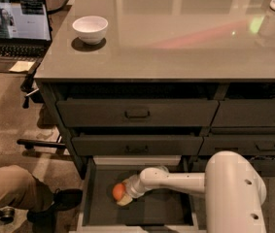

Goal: Place orange into bottom drawer

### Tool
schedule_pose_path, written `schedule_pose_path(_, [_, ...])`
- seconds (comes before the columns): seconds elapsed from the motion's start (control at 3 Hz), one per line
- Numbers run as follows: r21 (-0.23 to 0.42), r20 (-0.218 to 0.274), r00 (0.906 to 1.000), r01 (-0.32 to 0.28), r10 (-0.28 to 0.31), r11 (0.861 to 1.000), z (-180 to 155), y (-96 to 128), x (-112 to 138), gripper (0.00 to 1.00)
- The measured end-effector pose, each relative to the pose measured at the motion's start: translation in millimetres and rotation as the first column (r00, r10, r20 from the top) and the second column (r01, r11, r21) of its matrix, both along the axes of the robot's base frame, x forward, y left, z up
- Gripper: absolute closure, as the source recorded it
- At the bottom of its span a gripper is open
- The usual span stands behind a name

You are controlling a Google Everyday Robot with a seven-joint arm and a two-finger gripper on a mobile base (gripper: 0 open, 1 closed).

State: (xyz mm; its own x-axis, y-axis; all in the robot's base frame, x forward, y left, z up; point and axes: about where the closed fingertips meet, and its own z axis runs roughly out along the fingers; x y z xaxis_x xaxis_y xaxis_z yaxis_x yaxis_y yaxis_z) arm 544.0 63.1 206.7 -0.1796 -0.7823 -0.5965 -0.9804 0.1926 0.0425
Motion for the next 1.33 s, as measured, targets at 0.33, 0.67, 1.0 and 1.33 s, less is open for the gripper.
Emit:
schedule_pose_path(0.33, [-0.009,0.037,0.9978,-0.054,0.054,0.999,-3.4,-3.5,9.4,1.0])
schedule_pose_path(0.67, [-0.015,0.057,0.9948,-0.083,0.084,0.996,-5.4,-5.7,14.8,1.0])
schedule_pose_path(1.0, [-0.025,-0.01,0.9999,0.006,-0.006,1.0,-27.1,-17.6,37.1,1.0])
schedule_pose_path(1.33, [-0.025,-0.01,0.9999,0.006,-0.006,1.0,-27.1,-17.6,37.0,1.0])
